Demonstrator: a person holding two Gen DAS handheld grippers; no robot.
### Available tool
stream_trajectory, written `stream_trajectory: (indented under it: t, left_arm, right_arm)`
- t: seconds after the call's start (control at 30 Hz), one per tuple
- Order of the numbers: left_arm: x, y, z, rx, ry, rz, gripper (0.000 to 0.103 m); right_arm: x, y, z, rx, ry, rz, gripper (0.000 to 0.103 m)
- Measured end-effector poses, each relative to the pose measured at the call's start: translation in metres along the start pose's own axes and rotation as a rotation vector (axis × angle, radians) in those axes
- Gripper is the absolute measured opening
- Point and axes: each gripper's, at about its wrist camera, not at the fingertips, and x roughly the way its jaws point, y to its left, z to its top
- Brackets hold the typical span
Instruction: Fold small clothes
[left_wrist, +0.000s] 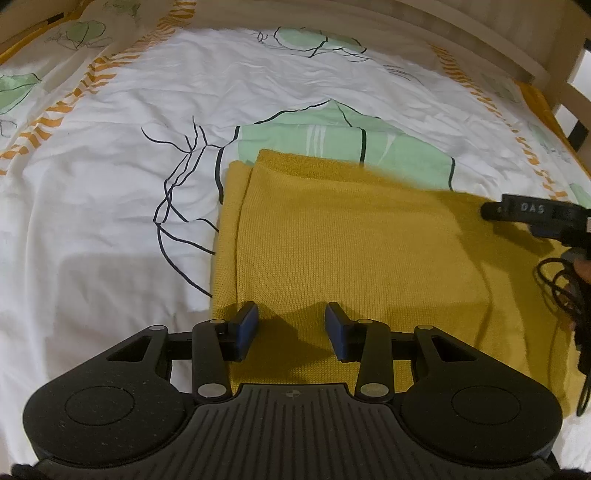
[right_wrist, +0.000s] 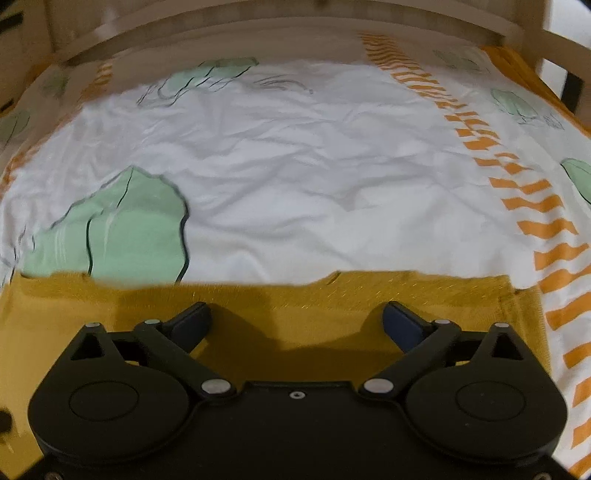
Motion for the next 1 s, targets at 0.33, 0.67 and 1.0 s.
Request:
stream_trajectory:
  t: [0.33, 0.67, 1.0]
  left_arm:
    - [0.0, 0.001, 0.001, 0.016, 0.001, -0.003, 0.039]
    - [-0.004, -0.002, -0.007, 0.056, -0.025, 0.002, 0.04]
    - [-0.007, 0.005, -0.01, -0.1, -0.041, -0.003, 0.04]
  right_arm:
    - [-0.06, 0.001, -0.05, -0.134, -0.037, 0.065, 0.098]
    - [-0.117, 0.006, -0.138, -0.345, -0.053, 0.084, 0.099]
    - [-0.136, -0.081, -0.114, 0.012, -0.044, 0.135, 0.1]
